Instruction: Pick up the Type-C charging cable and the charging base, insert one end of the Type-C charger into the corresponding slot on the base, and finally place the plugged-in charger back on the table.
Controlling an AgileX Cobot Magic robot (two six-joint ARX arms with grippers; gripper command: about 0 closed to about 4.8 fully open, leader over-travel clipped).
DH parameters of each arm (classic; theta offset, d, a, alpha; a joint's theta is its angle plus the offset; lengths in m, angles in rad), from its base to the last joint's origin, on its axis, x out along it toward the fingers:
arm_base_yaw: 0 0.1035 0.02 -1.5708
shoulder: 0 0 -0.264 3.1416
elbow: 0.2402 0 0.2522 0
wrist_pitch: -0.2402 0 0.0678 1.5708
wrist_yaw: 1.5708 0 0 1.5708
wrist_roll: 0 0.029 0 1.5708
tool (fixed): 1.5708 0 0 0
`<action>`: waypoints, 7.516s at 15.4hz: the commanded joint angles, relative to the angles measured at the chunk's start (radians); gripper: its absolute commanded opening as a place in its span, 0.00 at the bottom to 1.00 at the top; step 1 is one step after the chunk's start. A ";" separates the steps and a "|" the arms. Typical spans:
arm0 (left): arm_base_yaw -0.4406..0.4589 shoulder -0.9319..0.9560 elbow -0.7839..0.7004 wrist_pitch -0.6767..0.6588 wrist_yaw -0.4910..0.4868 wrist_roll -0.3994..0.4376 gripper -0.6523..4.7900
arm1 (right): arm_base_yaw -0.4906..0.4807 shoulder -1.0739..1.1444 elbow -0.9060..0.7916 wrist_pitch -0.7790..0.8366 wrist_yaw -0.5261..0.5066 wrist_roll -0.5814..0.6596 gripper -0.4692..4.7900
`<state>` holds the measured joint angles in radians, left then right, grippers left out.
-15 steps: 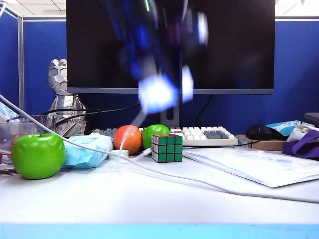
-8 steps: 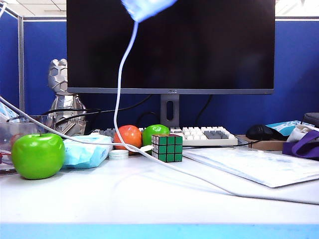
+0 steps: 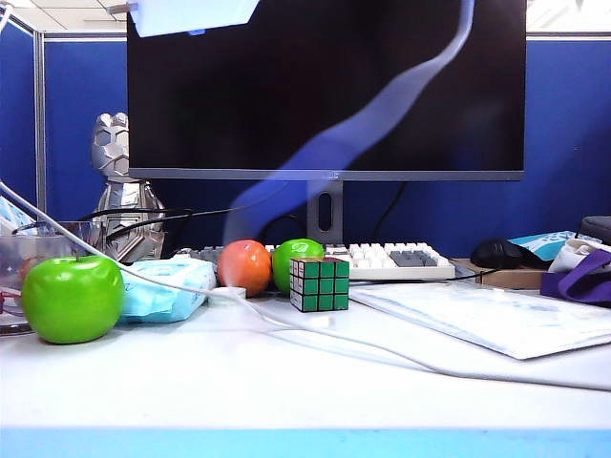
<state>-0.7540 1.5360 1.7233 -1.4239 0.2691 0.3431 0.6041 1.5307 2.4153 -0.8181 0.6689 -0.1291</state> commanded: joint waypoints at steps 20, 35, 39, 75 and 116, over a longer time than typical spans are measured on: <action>0.001 -0.099 0.372 0.664 0.375 0.000 0.22 | 0.002 -0.099 0.006 0.229 -1.243 0.503 0.09; 0.000 -0.159 0.370 0.883 0.452 -0.184 0.21 | 0.004 -0.037 0.005 0.229 -1.588 0.521 0.09; 0.000 -0.159 0.370 0.883 0.453 -0.216 0.21 | 0.048 -0.016 0.005 0.232 -1.597 0.388 0.09; 0.000 -0.147 0.370 0.895 0.565 -0.295 0.16 | -0.008 -0.010 0.006 0.187 -1.719 0.365 0.09; 0.001 -0.167 0.370 0.972 0.584 -0.287 0.15 | 0.056 -0.040 0.006 -0.317 -1.457 0.031 0.43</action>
<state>-0.7502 1.3922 2.0686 -0.6228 0.8505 0.0654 0.6586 1.4776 2.4371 -1.0267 -0.8299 -0.1116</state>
